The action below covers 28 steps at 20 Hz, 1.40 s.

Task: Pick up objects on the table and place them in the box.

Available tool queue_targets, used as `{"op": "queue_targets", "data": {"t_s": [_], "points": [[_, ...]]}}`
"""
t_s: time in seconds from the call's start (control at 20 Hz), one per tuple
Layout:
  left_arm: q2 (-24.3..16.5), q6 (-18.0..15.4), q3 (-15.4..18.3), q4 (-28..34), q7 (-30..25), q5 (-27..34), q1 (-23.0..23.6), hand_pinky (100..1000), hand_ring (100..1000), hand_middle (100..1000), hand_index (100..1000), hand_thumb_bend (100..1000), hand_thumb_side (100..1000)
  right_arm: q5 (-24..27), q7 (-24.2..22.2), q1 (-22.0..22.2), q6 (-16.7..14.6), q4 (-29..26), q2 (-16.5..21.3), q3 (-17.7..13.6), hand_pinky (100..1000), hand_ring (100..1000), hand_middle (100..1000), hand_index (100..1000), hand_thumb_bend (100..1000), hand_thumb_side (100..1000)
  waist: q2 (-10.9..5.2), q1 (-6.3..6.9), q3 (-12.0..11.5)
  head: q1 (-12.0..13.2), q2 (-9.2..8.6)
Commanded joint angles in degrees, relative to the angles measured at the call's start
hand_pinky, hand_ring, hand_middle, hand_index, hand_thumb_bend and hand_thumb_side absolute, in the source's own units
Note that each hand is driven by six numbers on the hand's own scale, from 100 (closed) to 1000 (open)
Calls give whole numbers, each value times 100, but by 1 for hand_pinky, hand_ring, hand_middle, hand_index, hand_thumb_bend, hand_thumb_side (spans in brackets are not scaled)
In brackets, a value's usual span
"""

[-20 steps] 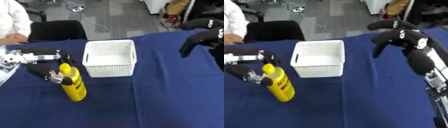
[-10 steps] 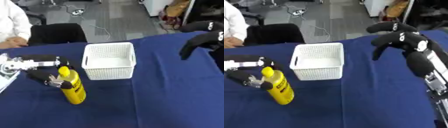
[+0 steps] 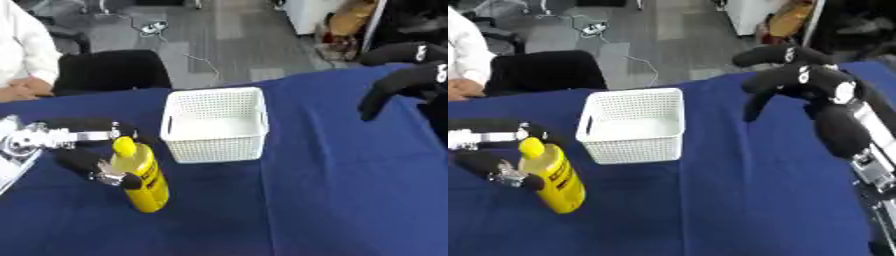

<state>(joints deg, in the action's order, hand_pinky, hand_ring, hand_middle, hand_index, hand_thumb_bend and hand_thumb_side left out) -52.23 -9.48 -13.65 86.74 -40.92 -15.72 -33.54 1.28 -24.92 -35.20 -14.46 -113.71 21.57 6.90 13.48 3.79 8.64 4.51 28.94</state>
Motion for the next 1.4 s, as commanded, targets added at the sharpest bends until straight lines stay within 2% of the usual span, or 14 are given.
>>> {"op": "queue_targets", "data": {"t_s": [0.05, 0.75, 0.95, 1.4], "points": [[-108, -40, 49, -3, -9, -65, -53, 742, 834, 893, 993, 692, 825, 15, -21, -100, -5, -88, 6, -23, 567, 516, 824, 763, 354, 1000, -111, -7, 2, 2, -85], [-56, -44, 31, -108, -152, -86, -60, 670, 829, 903, 1000, 616, 760, 17, -22, -102, -8, -88, 3, -26, 567, 516, 824, 763, 354, 1000, -110, -16, 0, 19, -58], [-41, -30, 29, -143, -177, -81, -69, 667, 828, 902, 1000, 585, 776, 16, -24, -102, -8, -88, 1, -27, 572, 519, 824, 763, 356, 1000, -106, -21, -1, 14, -55], [-2, -56, 8, -215, -173, -159, -105, 676, 828, 900, 1000, 612, 786, 19, -24, -109, -9, -88, -13, -30, 572, 518, 825, 763, 355, 1000, -93, -39, 4, -1, -69]]}}
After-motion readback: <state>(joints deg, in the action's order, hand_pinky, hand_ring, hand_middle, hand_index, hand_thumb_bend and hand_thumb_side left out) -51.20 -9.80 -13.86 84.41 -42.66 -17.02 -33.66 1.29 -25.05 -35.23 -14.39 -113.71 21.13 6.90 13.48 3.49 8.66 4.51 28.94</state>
